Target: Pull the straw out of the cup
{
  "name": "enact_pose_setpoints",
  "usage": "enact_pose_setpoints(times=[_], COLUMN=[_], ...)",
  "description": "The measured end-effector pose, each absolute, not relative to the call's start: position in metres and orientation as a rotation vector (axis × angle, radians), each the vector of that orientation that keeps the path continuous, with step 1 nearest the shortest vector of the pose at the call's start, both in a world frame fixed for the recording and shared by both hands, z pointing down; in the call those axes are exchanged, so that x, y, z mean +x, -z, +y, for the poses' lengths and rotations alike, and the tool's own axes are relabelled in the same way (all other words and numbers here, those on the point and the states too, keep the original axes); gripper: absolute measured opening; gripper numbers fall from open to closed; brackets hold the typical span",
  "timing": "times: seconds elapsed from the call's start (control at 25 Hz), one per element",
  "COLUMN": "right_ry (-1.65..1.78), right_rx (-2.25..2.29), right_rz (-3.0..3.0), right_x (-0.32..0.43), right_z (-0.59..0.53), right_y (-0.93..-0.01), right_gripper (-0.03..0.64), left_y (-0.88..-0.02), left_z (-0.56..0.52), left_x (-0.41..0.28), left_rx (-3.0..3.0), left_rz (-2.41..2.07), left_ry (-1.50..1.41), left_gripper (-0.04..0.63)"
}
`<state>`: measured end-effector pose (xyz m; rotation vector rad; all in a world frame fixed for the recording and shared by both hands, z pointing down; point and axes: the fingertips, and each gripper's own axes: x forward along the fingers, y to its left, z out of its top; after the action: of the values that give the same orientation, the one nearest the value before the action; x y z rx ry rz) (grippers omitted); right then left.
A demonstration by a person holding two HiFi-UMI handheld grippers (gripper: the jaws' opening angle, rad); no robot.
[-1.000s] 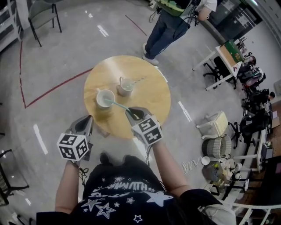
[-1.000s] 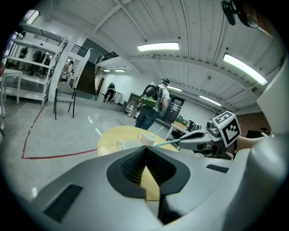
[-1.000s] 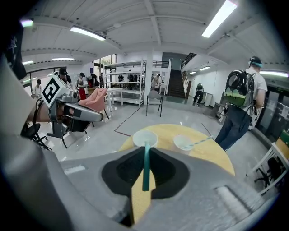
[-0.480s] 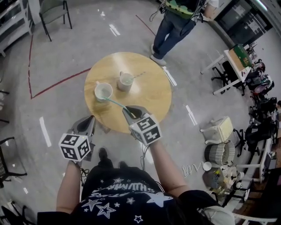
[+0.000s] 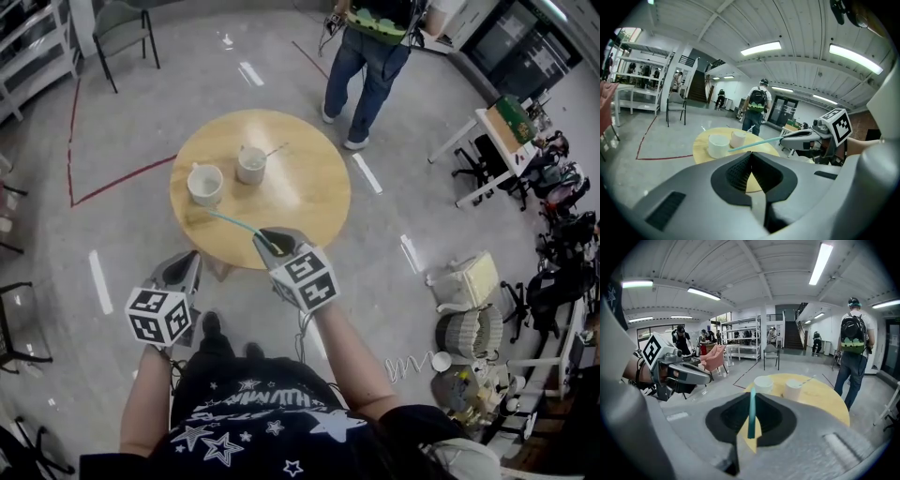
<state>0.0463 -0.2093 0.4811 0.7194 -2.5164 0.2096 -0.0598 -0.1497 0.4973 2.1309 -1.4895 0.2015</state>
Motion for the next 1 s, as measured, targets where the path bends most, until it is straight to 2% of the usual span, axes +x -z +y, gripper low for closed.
enact_pose_setpoints(times=[0.4,1.0], right_ry=[-0.224,-0.336], right_rx=[0.672,0.768], right_rz=[-2.596,-2.614], right_x=[0.093,0.106], right_z=[-0.154,-0.141], right_y=[-0.48,-0.474], right_gripper=[0.031,0.031], left_y=[-0.488,-0.467], left_z=[-0.094,-0.077], left_x=[-0.007,-0.007], left_rx=[2.098,2.19], left_rz=[-1.565,-1.6], left_ry=[-0.178,-0.167], left_gripper=[0.006,0.006])
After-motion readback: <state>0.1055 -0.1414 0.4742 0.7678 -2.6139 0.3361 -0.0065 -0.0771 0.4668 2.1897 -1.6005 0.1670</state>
